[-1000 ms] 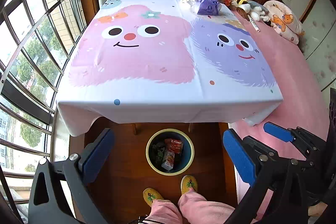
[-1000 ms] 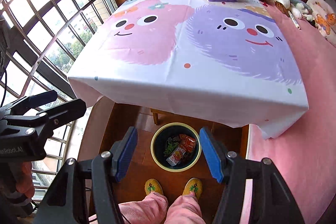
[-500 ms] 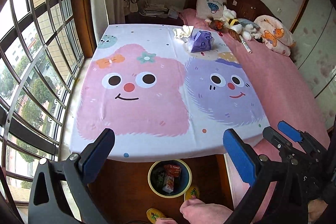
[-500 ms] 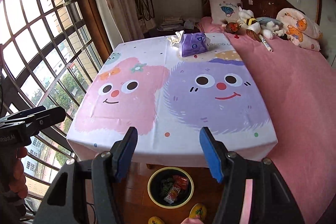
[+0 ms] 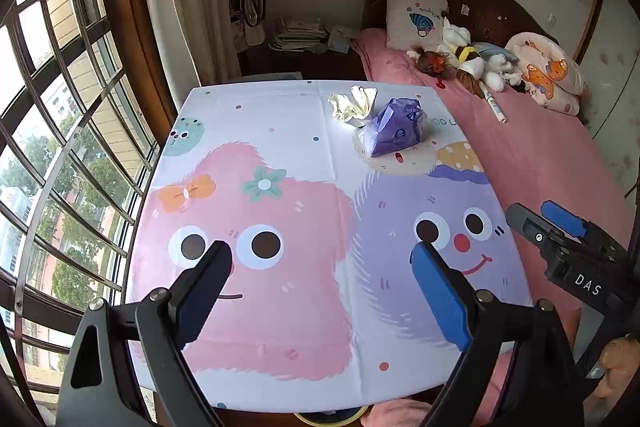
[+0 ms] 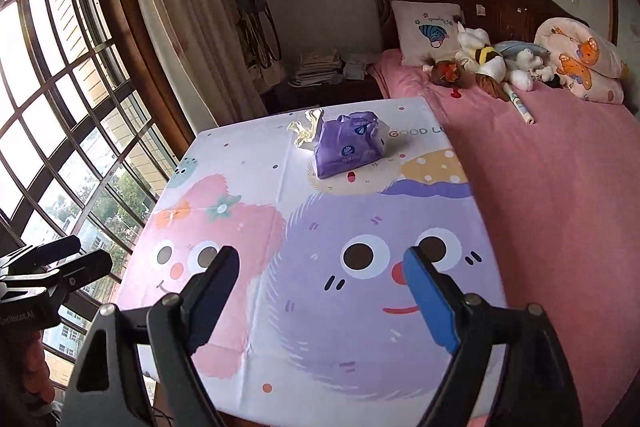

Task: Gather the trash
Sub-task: 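Raise both open tools back up toward the tissue and purple bag, then grasp the white tissue with the left tool while the right tool grasps the purple bag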

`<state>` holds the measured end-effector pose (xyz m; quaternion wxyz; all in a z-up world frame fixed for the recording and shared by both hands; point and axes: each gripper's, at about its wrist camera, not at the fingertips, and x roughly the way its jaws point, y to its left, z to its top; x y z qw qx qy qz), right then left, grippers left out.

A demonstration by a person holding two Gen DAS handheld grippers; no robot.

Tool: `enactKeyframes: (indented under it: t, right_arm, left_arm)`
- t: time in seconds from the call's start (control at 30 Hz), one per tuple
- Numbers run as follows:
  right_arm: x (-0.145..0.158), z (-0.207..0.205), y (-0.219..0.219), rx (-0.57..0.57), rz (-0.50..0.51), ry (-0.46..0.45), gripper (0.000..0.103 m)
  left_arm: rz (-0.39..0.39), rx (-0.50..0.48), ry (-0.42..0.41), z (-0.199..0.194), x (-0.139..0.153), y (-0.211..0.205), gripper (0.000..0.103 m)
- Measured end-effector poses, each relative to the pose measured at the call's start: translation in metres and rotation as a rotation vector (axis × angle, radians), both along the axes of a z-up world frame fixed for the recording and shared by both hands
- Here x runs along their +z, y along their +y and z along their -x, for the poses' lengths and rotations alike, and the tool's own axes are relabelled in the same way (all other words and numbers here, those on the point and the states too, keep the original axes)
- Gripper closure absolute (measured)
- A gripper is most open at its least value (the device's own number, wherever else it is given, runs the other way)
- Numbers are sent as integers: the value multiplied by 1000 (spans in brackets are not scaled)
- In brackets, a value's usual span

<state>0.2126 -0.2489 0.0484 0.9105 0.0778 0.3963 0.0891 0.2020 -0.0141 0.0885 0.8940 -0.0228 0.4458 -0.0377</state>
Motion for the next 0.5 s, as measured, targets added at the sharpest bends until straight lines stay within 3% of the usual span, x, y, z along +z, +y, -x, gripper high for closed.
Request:
enactKeyframes:
  t: [0.3, 0.5]
  right_arm:
    - [-49, -174, -42, 48, -71, 140, 17]
    - [-101, -263, -57, -17, -175, 282, 17]
  left_arm:
    - [-70, 66, 21, -144, -17, -60, 13]
    - [-78, 100, 63, -211, -41, -71, 13]
